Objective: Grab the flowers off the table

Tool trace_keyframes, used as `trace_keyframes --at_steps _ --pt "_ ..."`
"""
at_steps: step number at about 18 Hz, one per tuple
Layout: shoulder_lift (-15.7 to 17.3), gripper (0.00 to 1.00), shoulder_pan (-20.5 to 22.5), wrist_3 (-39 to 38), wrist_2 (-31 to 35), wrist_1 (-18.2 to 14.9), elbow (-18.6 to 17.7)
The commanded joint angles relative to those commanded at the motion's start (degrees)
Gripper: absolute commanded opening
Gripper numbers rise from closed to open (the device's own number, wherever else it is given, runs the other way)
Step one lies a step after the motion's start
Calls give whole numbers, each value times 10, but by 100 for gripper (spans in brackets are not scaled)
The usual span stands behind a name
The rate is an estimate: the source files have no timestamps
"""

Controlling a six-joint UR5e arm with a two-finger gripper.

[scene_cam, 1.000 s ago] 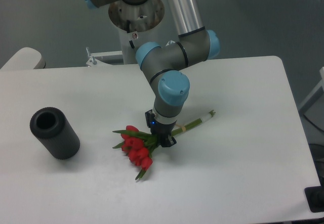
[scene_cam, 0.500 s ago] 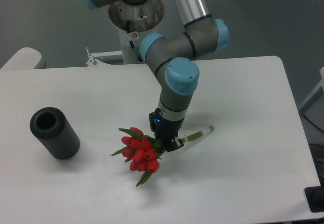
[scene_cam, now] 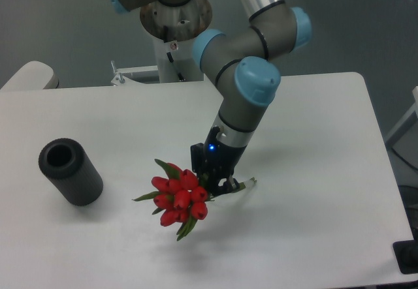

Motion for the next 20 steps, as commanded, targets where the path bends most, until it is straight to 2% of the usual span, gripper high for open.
trace_keyframes --at_steps 1,5,7,11,20 --pt "3 11 12 -2 -20 -4 7" --pt "4 11 58 -3 -121 -62 48" --pt "4 11 75 -3 -158 -80 62" --pt "4 11 98 -15 -227 -83 64" --pt "9 11 103 -15 -249 -83 57"
